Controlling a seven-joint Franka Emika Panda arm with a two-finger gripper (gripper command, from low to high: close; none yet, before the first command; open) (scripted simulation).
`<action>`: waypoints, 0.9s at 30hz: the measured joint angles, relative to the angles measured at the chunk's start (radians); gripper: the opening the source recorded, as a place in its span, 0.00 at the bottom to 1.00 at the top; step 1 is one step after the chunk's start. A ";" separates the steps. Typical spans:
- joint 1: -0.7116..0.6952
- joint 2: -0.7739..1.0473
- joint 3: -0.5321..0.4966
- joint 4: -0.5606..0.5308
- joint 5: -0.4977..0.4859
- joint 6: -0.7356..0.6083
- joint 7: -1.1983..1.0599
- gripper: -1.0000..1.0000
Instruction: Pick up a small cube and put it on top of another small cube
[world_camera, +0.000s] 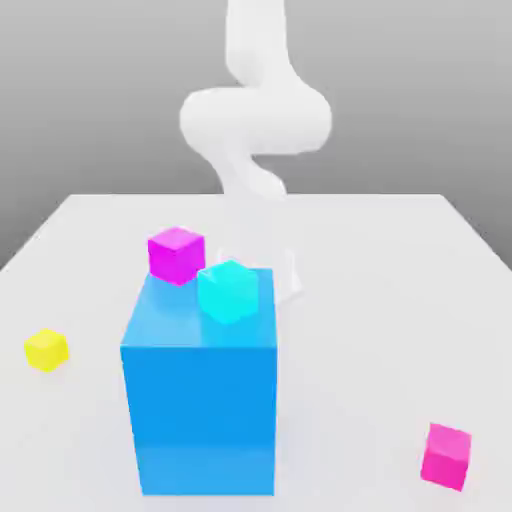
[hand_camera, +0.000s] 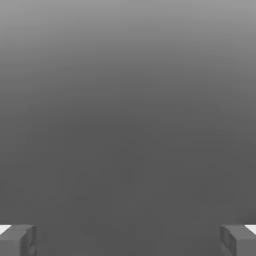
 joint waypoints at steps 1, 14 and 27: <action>0.019 0.039 -0.002 -0.004 0.004 0.015 -0.028 0.50; 0.211 0.514 0.028 -0.057 0.049 0.190 -0.357 0.50; 0.344 0.985 0.095 -0.106 -0.059 0.372 -0.565 0.50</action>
